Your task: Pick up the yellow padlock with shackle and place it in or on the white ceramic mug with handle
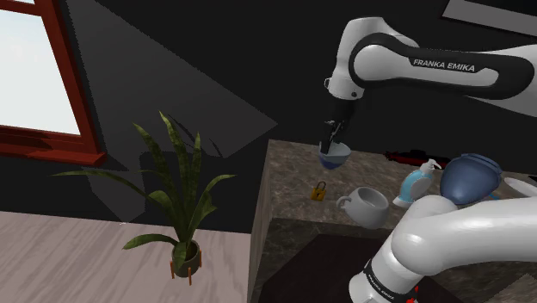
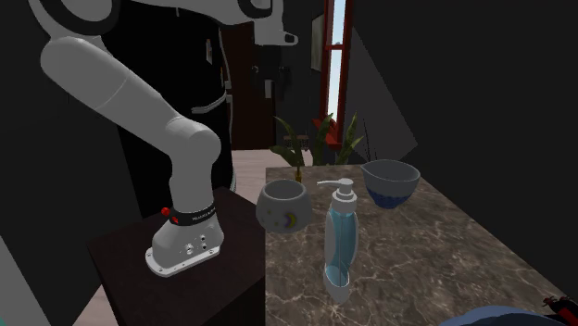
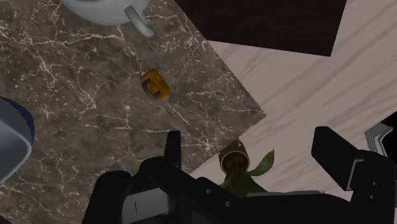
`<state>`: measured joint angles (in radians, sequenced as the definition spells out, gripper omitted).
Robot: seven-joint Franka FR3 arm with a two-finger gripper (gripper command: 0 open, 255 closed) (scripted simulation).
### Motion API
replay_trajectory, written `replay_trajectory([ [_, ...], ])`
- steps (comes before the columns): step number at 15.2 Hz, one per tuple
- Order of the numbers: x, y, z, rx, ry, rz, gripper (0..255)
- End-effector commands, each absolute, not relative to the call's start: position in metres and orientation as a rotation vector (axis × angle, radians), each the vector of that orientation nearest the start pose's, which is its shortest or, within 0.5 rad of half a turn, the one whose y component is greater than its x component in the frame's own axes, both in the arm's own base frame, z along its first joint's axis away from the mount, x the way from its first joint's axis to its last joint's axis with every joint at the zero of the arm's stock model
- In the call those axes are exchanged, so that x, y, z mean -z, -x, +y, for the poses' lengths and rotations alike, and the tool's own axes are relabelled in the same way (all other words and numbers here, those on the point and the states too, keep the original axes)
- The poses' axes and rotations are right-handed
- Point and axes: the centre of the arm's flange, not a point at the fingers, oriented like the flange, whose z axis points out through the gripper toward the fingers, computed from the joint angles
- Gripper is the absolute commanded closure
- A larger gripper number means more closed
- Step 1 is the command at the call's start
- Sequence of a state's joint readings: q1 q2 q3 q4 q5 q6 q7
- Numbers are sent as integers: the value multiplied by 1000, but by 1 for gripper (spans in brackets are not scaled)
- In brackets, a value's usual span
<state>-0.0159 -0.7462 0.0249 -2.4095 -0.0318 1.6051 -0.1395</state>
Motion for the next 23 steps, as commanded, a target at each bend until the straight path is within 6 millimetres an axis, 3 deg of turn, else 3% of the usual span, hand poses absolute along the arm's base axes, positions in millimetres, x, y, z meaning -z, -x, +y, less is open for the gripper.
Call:
replay_trajectory([
  [1,-556,-318,1,-98,3176,-228,0],
  [7,-490,-366,-48,-287,3102,-3,0],
  [12,-429,-393,-90,-436,3020,177,0],
  [20,-323,-413,-156,-658,2855,449,0],
  [23,-306,-409,-157,-672,2843,466,0],
])
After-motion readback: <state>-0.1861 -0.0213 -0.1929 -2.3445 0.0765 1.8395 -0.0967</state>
